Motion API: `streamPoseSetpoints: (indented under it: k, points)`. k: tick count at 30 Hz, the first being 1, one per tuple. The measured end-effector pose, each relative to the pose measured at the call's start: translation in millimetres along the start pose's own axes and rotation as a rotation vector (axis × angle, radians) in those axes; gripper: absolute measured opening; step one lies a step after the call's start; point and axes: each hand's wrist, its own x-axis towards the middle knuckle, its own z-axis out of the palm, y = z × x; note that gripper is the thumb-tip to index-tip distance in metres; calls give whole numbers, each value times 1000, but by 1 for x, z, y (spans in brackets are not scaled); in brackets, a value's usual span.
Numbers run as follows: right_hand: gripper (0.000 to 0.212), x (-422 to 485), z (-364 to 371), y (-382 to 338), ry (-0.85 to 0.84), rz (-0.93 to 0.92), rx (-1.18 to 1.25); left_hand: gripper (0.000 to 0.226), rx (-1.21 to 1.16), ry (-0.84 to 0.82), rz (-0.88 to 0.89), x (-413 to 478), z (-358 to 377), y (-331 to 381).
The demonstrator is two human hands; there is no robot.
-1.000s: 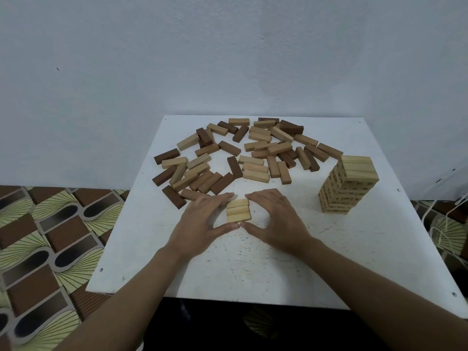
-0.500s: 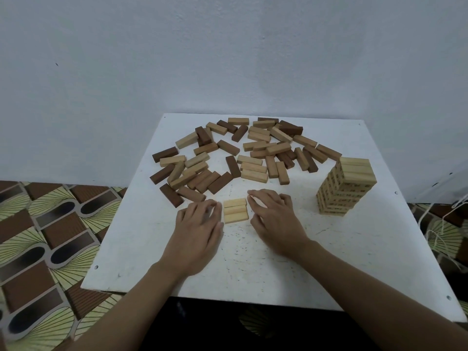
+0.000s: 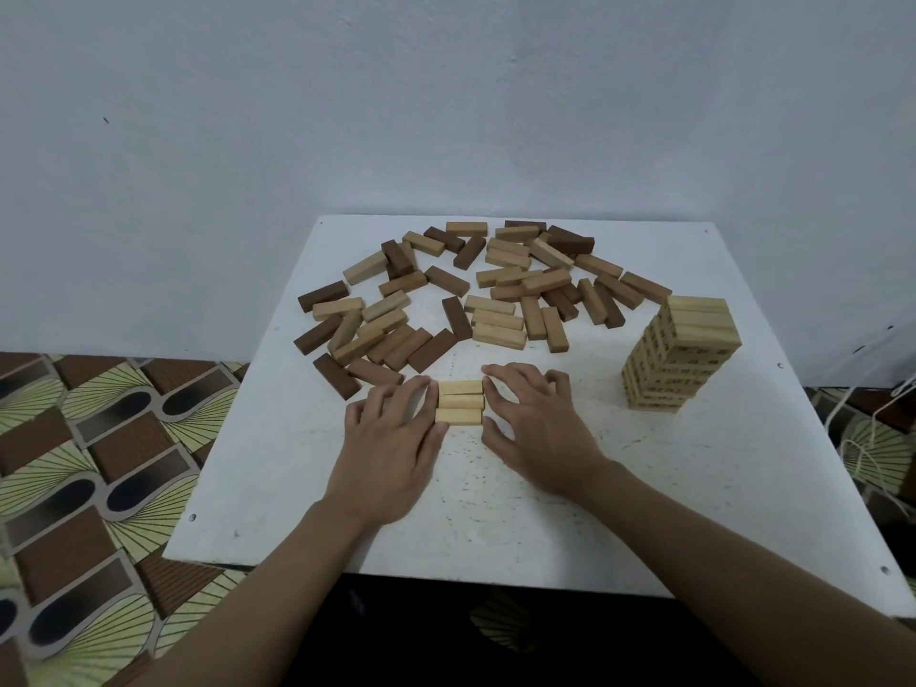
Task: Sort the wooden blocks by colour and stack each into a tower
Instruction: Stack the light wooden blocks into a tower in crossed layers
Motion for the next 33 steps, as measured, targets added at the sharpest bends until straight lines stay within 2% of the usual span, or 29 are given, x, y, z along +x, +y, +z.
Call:
streamPoseSetpoints:
  k: [7,13,33]
  points:
    - [42,-4,1,1,34,-36,-53,55,8,-4,-71,4,4,8]
    - [58,-5,-3,-2,-25,-49,-80,55,26,-9,-63,4,4,8]
    - [62,-3,2,-2,-2,-31,-100,54,14,28,-57,3,3,7]
